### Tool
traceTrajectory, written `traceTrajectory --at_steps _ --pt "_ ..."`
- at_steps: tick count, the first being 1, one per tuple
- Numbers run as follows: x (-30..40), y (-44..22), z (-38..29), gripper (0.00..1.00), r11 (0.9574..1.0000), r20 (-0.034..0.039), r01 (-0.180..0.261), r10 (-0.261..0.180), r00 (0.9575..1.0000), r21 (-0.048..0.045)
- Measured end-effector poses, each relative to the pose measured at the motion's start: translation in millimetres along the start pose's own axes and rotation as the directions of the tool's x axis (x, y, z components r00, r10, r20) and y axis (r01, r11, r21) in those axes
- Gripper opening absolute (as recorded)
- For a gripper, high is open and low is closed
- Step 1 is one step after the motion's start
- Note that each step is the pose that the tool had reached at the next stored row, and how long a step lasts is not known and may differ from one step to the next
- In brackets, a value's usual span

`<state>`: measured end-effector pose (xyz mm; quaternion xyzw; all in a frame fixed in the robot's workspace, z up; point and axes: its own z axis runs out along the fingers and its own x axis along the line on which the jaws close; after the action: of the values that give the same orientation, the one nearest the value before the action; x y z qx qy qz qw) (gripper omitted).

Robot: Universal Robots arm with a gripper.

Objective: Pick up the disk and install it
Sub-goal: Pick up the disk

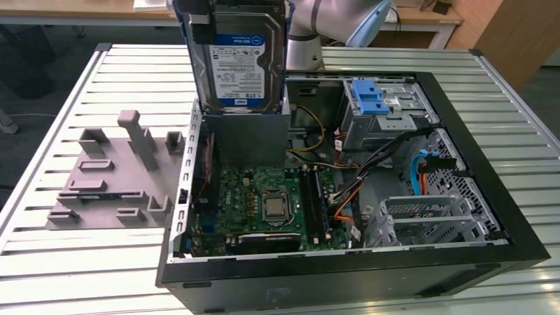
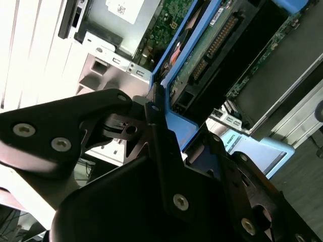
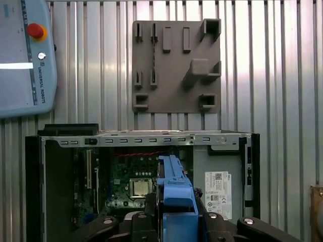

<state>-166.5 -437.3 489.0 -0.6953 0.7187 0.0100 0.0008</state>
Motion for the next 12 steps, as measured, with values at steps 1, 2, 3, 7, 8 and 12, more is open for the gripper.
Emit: traceTrajectory --at_steps 1,2,3,7,8,12 --pt "0.0 -3.8 0.4 0.36 1.0000 0.0002 0.000 0.000 1.0000 0.0002" --pt "-0.1 -7.7 0.6 0.36 1.0000 0.0001 0.000 0.000 1.0000 0.0001" --pt "-0.3 -12.0 0.7 0.36 1.0000 0.0000 0.000 0.000 1.0000 0.0000" --pt "-0.8 -29.0 1.2 0.36 1.0000 0.0000 0.000 0.000 1.0000 0.0001" --pt "-1.0 -33.0 1.4 0.36 1.0000 0.0001 0.000 0.000 1.0000 0.0001" --pt "-1.4 -47.8 1.8 0.36 1.0000 0.0000 0.000 0.000 1.0000 0.0002"
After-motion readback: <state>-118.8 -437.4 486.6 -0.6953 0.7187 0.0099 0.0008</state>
